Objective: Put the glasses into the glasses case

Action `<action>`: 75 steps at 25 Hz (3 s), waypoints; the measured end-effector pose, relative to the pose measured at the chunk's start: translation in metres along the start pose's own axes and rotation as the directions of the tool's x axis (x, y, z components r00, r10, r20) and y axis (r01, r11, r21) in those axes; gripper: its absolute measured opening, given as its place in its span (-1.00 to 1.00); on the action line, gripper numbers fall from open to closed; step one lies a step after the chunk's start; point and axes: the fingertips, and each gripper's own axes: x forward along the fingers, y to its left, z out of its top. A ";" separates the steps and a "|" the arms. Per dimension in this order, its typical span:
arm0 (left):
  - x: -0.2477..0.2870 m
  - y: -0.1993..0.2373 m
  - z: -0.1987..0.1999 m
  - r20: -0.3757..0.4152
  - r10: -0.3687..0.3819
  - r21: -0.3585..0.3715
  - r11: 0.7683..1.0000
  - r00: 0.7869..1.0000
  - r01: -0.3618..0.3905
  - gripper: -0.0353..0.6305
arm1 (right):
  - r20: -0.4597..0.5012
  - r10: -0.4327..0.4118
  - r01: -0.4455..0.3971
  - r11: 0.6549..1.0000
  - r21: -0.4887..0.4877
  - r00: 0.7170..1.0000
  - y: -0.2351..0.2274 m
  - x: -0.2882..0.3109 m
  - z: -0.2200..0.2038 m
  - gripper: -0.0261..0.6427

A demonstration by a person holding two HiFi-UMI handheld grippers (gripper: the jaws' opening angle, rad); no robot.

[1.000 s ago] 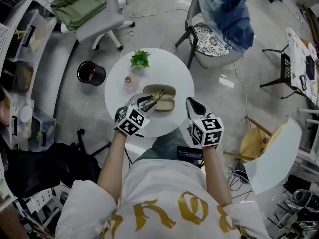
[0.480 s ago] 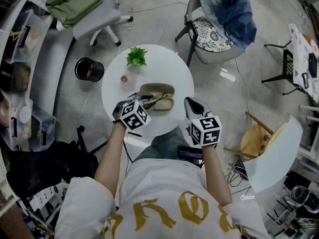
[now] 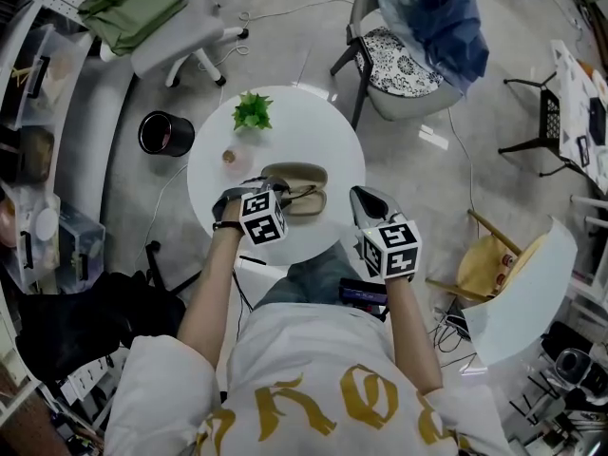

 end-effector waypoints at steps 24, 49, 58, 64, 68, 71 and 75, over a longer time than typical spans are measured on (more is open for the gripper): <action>0.031 -0.001 0.006 -0.101 -0.093 0.087 0.991 0.990 0.102 -0.29 | 0.007 -0.028 0.028 1.000 0.012 1.000 -0.026 -0.008 0.009 -0.85; -0.085 0.033 0.069 0.345 0.372 -0.238 0.923 0.862 -0.303 -0.58 | 0.268 0.053 -0.051 0.999 -0.015 0.962 0.026 -0.050 0.061 -0.84; -0.178 0.031 0.080 0.444 0.590 -0.437 0.800 0.674 -0.411 -0.88 | 0.345 -0.051 0.056 0.998 -0.004 0.937 0.046 -0.073 0.076 -0.84; -0.220 0.016 0.081 0.503 0.634 -0.580 0.752 0.588 -0.315 -0.89 | 0.427 -0.019 -0.017 0.997 0.080 0.904 0.067 -0.098 0.090 -0.84; -0.244 0.011 0.078 0.563 0.652 -0.688 0.710 0.508 -0.149 -0.89 | 0.469 0.029 -0.088 0.991 0.104 0.883 0.075 -0.113 0.101 -0.84; -0.258 0.016 0.071 0.552 0.695 -0.736 0.666 0.460 -0.123 -0.89 | 0.463 0.036 -0.061 0.997 0.041 0.886 0.075 -0.115 0.111 -0.84; -0.283 0.021 0.066 0.548 0.746 -0.776 0.622 0.378 -0.102 -0.89 | 0.459 -0.037 0.068 0.996 -0.053 0.888 0.078 -0.120 0.119 -0.85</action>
